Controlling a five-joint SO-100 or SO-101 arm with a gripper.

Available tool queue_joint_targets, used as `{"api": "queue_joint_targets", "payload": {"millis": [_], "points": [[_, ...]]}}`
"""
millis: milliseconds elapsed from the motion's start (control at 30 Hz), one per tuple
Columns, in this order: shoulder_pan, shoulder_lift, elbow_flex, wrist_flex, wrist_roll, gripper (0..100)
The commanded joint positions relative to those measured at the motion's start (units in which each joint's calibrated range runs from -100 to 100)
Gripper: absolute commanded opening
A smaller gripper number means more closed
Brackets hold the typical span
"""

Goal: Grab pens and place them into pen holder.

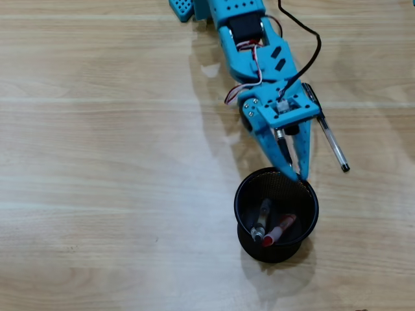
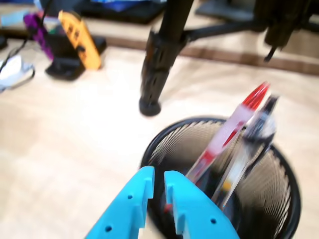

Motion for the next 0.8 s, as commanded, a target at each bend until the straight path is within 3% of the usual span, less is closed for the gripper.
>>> {"api": "queue_joint_targets", "payload": {"millis": [0, 167, 333, 767], "points": [[-0.8, -8.7, 0.9, 11.0, 0.4, 4], [-2.1, -13.9, 0.2, 29.2, 2.2, 3], [-4.0, -16.3, 0.2, 40.3, 2.3, 3], [-9.4, -15.8, 2.1, 47.5, 2.3, 3]]}}
